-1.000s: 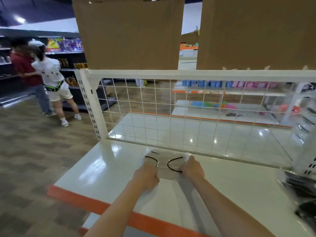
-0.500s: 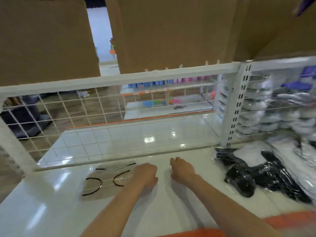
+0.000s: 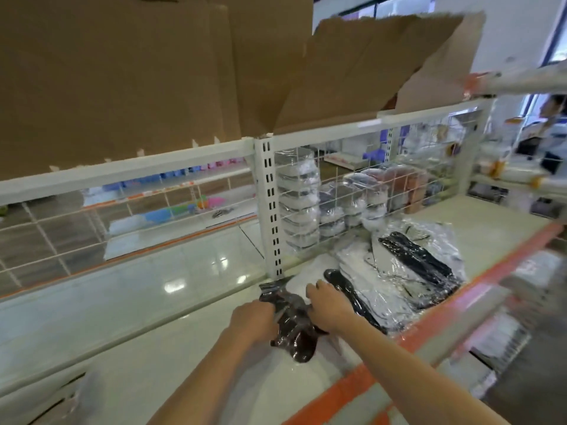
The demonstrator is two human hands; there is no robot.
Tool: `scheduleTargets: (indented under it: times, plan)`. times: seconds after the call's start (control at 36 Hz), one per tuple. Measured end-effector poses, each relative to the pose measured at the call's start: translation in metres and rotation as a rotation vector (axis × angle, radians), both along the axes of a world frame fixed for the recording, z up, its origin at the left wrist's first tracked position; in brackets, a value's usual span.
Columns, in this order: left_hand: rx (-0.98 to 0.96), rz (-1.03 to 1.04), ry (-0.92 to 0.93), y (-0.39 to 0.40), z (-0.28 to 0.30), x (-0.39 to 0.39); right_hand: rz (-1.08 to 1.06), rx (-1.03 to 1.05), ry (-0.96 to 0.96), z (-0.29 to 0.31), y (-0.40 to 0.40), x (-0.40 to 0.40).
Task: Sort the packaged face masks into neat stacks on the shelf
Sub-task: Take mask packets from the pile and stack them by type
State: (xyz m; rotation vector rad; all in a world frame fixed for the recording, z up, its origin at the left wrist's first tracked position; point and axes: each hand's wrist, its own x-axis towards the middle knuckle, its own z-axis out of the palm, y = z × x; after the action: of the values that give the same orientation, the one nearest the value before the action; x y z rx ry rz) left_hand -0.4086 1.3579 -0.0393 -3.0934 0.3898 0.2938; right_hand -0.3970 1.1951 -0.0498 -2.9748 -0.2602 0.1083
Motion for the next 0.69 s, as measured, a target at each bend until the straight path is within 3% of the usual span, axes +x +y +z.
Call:
scheduleTargets:
  times: [0.33, 0.69]
  plan:
    - [-0.188, 0.014, 0.048, -0.080, -0.016, 0.022, -0.188, 0.165, 0.015, -0.010, -0.115, 0.034]
    - [-0.446, 0.139, -0.066, -0.138, -0.023, 0.036, -0.145, 0.019, 0.059, -0.038, -0.176, 0.057]
